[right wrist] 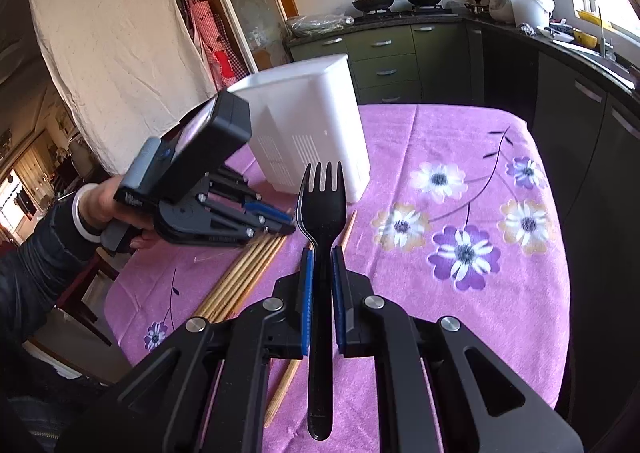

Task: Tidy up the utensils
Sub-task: 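Drop the black fork into the white holder with the right gripper while the left gripper carries the spoon over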

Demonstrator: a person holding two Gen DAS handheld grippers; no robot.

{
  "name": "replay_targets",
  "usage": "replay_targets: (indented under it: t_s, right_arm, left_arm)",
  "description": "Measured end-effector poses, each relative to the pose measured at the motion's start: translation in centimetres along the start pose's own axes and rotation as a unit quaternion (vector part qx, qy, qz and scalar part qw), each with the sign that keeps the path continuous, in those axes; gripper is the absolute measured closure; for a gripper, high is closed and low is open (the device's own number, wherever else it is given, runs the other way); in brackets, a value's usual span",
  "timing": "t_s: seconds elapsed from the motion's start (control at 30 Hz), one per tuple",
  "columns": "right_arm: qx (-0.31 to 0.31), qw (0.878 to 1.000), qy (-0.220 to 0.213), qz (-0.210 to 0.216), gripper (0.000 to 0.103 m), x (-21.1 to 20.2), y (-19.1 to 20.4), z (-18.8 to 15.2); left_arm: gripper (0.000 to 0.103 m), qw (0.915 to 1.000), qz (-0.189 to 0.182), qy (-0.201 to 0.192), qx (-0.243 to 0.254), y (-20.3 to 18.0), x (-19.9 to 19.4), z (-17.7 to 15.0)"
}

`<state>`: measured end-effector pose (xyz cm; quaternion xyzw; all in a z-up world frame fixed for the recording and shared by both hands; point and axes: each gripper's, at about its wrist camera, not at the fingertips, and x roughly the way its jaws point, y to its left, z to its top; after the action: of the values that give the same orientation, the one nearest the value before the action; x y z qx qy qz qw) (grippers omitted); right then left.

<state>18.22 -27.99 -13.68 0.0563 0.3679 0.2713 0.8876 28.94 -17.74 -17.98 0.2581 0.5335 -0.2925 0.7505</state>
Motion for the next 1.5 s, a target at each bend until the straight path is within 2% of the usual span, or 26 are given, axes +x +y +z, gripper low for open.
replay_targets:
  t_s: [0.1,0.17,0.3,0.4,0.47,0.6,0.77,0.87,0.97,1.1,1.13,1.23,1.27,1.5]
  right_arm:
    - [-0.007,0.999,-0.031,0.003,0.093,-1.1,0.3,2.3]
    - [-0.008,0.997,-0.07,0.015,0.093,-2.3,0.6,4.5]
    - [-0.015,0.987,-0.158,0.028,0.093,-3.8,1.7,9.1]
    - [-0.019,0.975,-0.22,0.014,0.093,-3.2,2.3,12.7]
    - [-0.02,0.97,-0.243,-0.001,0.093,-2.2,2.3,14.5]
    - [-0.023,0.966,-0.257,-0.015,0.093,1.4,2.1,17.8]
    - [-0.022,0.967,-0.252,-0.023,0.093,6.8,1.6,18.8]
    - [-0.015,0.969,-0.243,-0.03,0.093,9.0,1.1,18.7]
    - [-0.011,0.97,-0.24,-0.029,0.093,9.5,1.0,17.7]
    - [-0.018,0.97,-0.24,-0.032,0.093,9.3,0.9,16.5]
    - [-0.016,0.97,-0.239,-0.031,0.093,9.3,0.8,16.2]
    - [-0.012,0.971,-0.237,-0.022,0.075,9.0,0.5,15.3]
    - [-0.01,0.971,-0.24,-0.021,0.075,8.6,0.5,15.0]
    - [0.006,0.965,-0.261,-0.004,0.075,3.7,0.2,11.8]
  left_arm:
    - [0.095,1.0,-0.001,-0.005,-0.006,0.0,-0.5,-0.4]
    - [0.095,0.9998,-0.002,-0.018,-0.013,0.0,-0.9,-0.7]
    - [0.095,0.9984,-0.013,-0.048,-0.029,0.7,-2.8,-1.9]
    - [0.095,0.9956,-0.02,-0.08,-0.043,1.5,-5.1,-2.8]
    - [0.095,0.9927,-0.028,-0.105,-0.052,1.9,-7.0,-3.6]
    - [0.095,0.9827,-0.039,-0.164,-0.078,2.9,-11.2,-5.1]
    - [0.095,0.9591,-0.04,-0.256,-0.114,4.9,-17.2,-6.3]
    - [0.095,0.9373,-0.026,-0.323,-0.129,5.8,-20.8,-6.1]
    - [0.095,0.9044,-0.009,-0.397,-0.155,7.2,-24.2,-5.5]
    - [0.095,0.8776,0.017,-0.444,-0.179,8.8,-25.8,-4.3]
    - [0.095,0.873,0.019,-0.451,-0.184,9.2,-25.8,-3.8]
    - [0.095,0.861,0.036,-0.47,-0.191,9.3,-25.7,-3.2]
    - [0.095,0.8555,0.042,-0.479,-0.193,9.3,-25.8,-2.9]
    - [0.095,0.8316,0.076,-0.513,-0.198,8.8,-25.0,-1.4]
